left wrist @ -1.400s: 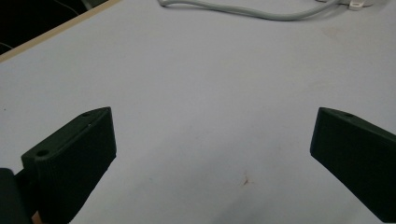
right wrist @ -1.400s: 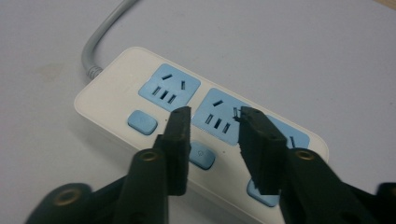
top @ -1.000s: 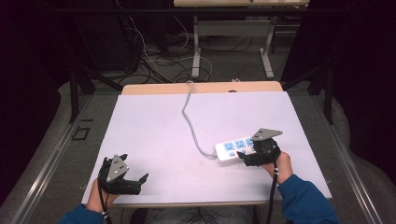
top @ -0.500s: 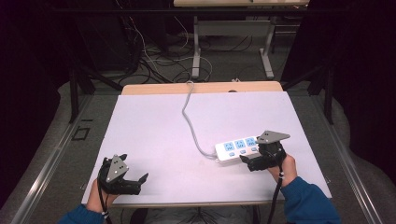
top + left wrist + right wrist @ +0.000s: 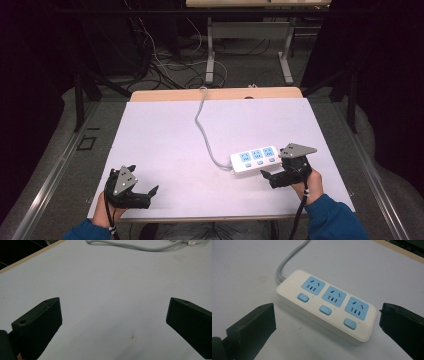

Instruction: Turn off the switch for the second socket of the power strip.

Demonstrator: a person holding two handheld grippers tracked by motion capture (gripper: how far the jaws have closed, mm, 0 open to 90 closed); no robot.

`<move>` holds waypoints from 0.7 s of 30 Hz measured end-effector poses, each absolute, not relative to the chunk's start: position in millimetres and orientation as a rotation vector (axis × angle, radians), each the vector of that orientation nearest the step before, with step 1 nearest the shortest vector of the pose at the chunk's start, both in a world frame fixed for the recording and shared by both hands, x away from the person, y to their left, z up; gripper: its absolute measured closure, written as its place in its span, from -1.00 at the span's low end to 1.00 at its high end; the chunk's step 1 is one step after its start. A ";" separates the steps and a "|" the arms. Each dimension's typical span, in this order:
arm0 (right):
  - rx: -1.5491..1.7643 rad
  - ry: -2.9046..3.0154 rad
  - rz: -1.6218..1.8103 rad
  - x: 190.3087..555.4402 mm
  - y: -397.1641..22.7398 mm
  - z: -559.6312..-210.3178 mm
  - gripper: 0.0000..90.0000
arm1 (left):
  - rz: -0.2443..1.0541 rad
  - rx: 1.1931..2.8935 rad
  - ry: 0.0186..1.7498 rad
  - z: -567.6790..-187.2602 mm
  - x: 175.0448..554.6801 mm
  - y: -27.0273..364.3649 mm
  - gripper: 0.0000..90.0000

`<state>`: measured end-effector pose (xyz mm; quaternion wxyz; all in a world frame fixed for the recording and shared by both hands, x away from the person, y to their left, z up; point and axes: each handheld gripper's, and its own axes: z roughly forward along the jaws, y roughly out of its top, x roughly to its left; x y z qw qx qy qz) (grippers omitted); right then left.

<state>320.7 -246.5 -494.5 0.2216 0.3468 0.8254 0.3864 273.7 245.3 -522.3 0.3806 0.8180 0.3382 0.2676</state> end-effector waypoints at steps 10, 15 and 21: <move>0.971 2.262 1.071 309.1 -254.3 -495.1 -1.00 | 0.676 2.088 0.864 -522.5 273.5 244.7 -1.00; 0.971 2.252 1.073 304.4 -259.0 -496.0 -1.00 | 0.683 2.088 0.864 -522.4 273.8 245.0 -1.00; 0.966 2.235 1.071 300.3 -264.1 -498.8 -1.00 | 0.680 2.086 0.864 -522.2 273.3 244.7 -1.00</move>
